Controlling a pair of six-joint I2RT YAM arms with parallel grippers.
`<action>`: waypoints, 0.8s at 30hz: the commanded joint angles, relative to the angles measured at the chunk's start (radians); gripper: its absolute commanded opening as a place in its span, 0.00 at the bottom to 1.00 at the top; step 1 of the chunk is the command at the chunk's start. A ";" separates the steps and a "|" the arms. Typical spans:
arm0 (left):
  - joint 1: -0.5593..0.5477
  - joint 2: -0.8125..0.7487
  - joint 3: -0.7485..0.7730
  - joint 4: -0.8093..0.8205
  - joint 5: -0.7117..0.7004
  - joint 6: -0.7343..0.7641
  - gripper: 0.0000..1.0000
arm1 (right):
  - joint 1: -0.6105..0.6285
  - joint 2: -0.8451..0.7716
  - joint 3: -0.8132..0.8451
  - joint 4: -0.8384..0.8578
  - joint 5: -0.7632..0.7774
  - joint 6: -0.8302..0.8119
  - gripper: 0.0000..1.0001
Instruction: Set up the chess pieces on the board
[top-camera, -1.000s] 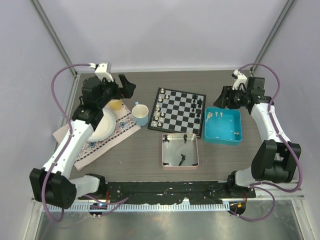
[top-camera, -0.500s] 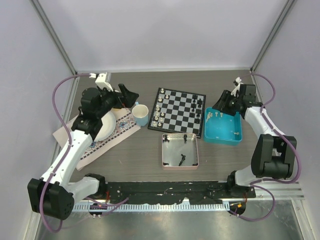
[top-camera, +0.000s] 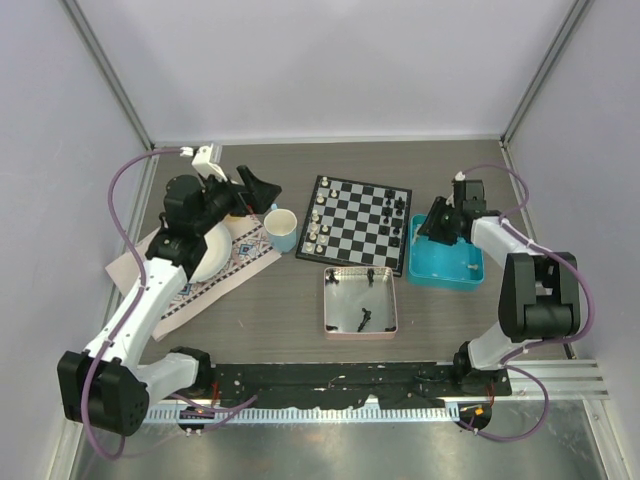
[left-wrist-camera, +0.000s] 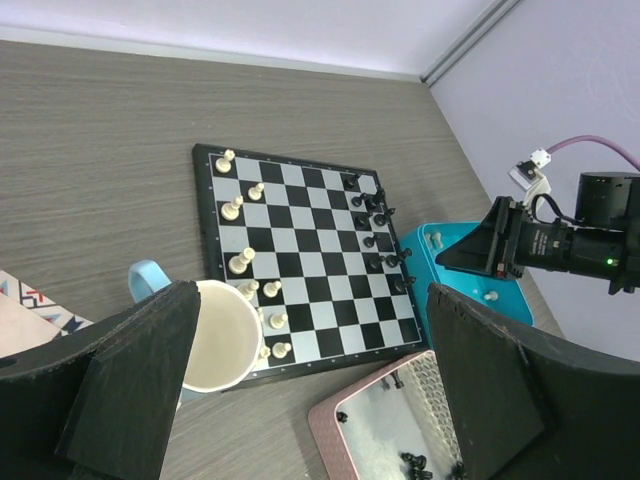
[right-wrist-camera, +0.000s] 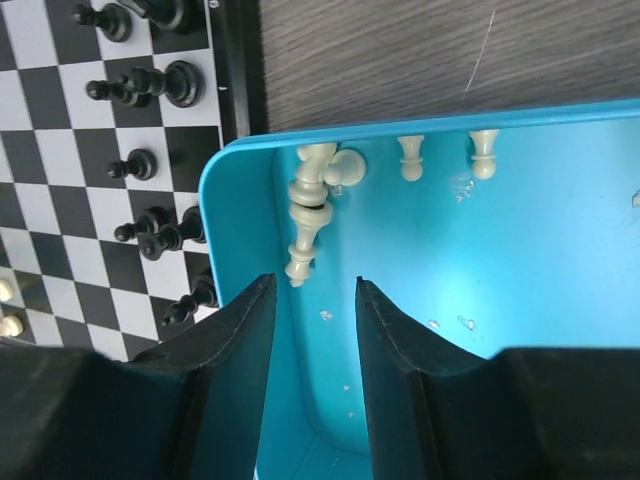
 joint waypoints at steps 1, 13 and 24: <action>0.005 0.006 0.021 0.064 0.029 -0.030 1.00 | 0.031 0.023 -0.001 0.062 0.089 0.054 0.43; 0.005 -0.010 -0.010 0.067 0.029 -0.045 1.00 | 0.068 0.143 0.065 0.047 0.152 0.091 0.44; 0.005 -0.004 0.002 0.072 0.033 -0.054 0.99 | 0.091 0.128 0.065 0.009 0.344 0.025 0.36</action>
